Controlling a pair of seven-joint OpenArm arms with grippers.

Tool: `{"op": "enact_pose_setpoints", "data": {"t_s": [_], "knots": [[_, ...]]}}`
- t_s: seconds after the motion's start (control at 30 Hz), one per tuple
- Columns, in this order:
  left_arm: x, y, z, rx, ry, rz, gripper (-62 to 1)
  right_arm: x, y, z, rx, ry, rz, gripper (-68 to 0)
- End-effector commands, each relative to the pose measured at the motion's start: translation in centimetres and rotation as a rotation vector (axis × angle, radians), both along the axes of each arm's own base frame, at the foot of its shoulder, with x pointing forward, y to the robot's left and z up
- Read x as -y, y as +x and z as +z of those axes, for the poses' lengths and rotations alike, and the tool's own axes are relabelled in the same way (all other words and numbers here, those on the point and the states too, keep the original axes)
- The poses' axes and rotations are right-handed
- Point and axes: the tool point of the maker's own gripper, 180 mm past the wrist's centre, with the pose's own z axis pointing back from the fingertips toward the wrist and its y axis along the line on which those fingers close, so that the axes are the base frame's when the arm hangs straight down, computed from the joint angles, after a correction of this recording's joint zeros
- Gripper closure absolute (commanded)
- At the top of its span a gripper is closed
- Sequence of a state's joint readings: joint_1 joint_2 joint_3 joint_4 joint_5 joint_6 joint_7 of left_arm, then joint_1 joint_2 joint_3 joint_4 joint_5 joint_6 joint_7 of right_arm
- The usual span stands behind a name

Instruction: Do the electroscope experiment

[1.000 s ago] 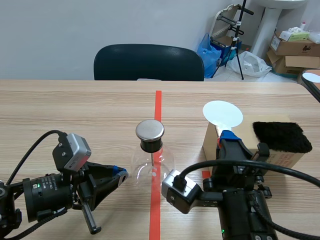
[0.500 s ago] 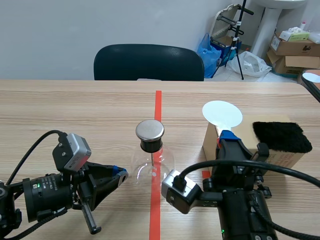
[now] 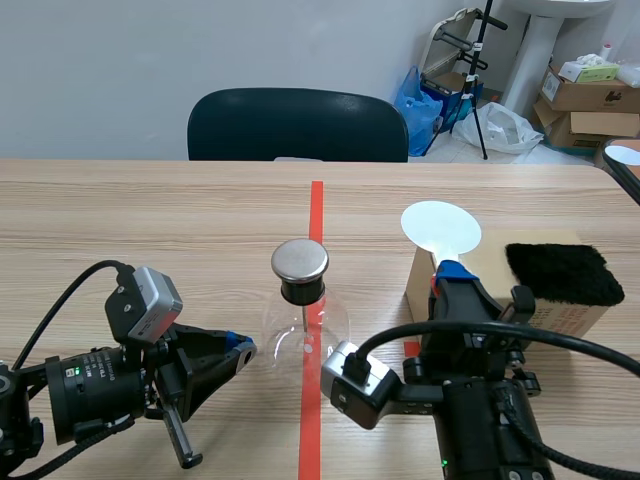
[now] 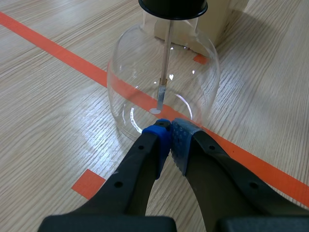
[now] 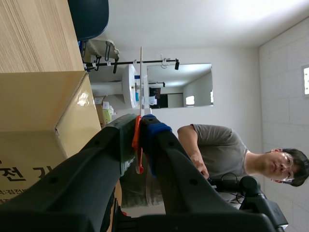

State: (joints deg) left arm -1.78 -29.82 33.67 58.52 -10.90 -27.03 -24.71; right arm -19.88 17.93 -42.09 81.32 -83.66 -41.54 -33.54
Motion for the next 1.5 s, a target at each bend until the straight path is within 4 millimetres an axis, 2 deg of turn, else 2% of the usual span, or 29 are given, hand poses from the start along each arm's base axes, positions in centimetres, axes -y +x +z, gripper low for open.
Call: {"op": "enact_pose_setpoints", "data": {"t_s": [0.0,1.2,1.47], "knots": [[0.52,0.56,1.13,0.029,-0.033,0.001,-3.0,0.36,0.33,1.72,0.070,0.042,-0.005,-1.0],[0.47,0.72,1.19,0.036,-0.032,0.009,-3.0,0.09,0.37,1.79,0.074,0.040,0.009,-1.0],[0.47,0.72,1.20,0.037,-0.033,0.009,-3.0,0.57,0.38,1.66,0.073,0.017,0.019,-1.1]]}}
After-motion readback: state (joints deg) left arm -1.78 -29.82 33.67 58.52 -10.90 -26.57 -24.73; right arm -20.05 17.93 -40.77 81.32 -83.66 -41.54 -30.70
